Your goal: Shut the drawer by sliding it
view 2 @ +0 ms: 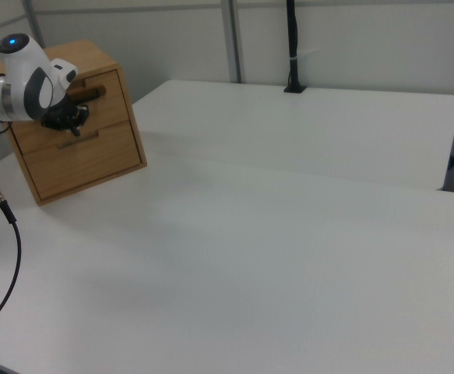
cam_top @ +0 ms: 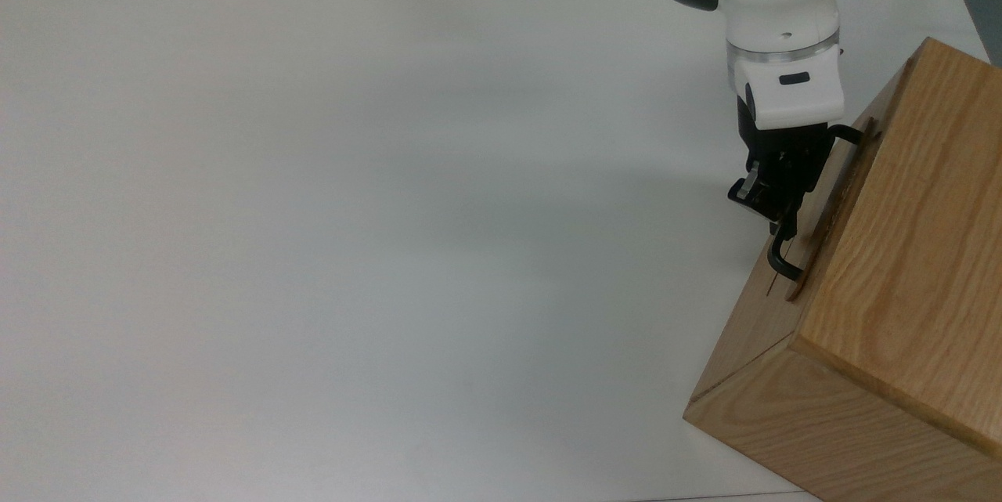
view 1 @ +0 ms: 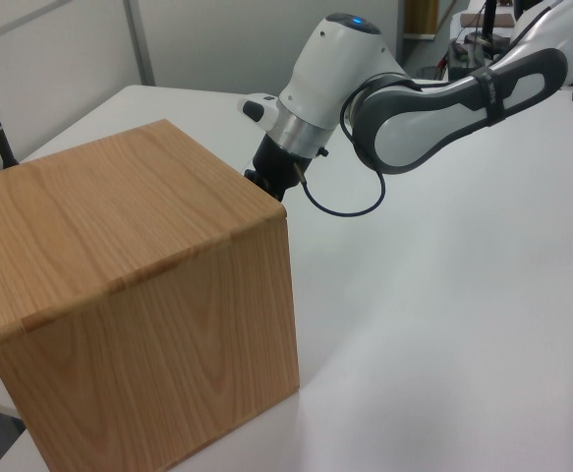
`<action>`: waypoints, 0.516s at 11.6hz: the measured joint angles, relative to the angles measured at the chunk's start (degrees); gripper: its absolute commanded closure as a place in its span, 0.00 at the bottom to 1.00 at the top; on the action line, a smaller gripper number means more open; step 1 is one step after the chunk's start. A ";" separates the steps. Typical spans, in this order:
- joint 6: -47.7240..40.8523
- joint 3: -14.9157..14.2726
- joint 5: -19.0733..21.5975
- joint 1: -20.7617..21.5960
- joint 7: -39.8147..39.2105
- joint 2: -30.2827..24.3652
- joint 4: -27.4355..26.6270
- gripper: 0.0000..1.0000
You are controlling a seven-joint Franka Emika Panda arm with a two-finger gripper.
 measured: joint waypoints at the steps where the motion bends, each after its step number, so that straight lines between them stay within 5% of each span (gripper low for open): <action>1: -0.04 -0.01 0.00 -0.04 0.34 -0.02 0.01 1.00; 6: -22.30 2.51 1.00 -7.48 1.57 -10.28 -0.93 1.00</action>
